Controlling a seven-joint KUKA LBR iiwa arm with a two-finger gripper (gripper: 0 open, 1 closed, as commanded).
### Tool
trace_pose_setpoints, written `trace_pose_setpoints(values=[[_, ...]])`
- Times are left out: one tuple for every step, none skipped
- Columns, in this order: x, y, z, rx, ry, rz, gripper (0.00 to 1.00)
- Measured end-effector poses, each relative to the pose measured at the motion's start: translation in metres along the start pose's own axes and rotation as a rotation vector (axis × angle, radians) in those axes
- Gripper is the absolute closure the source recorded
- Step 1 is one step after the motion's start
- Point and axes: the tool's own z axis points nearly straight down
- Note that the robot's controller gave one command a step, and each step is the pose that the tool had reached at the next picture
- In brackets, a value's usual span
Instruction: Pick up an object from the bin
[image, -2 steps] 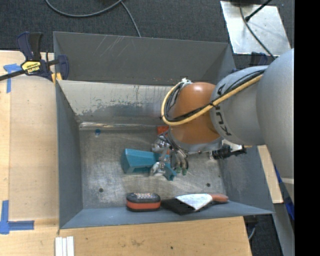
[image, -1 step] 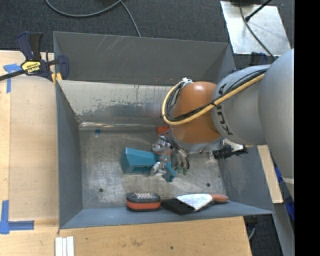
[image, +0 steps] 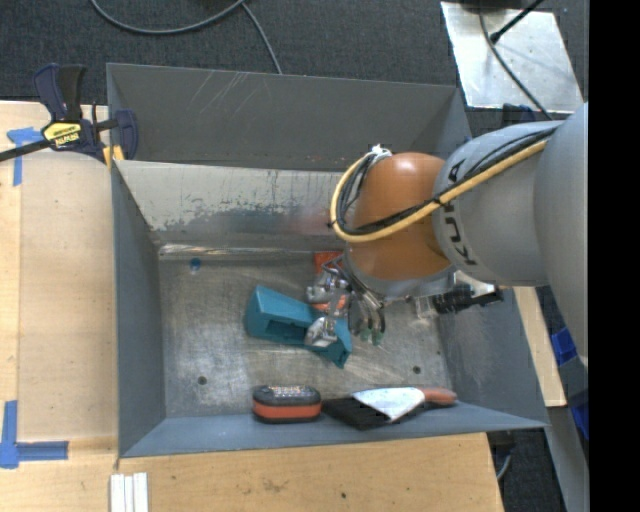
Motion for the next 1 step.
trace_pose_setpoints(values=[[-0.0014,0.0002,-0.0205,-0.001,-0.005,0.0,1.0]])
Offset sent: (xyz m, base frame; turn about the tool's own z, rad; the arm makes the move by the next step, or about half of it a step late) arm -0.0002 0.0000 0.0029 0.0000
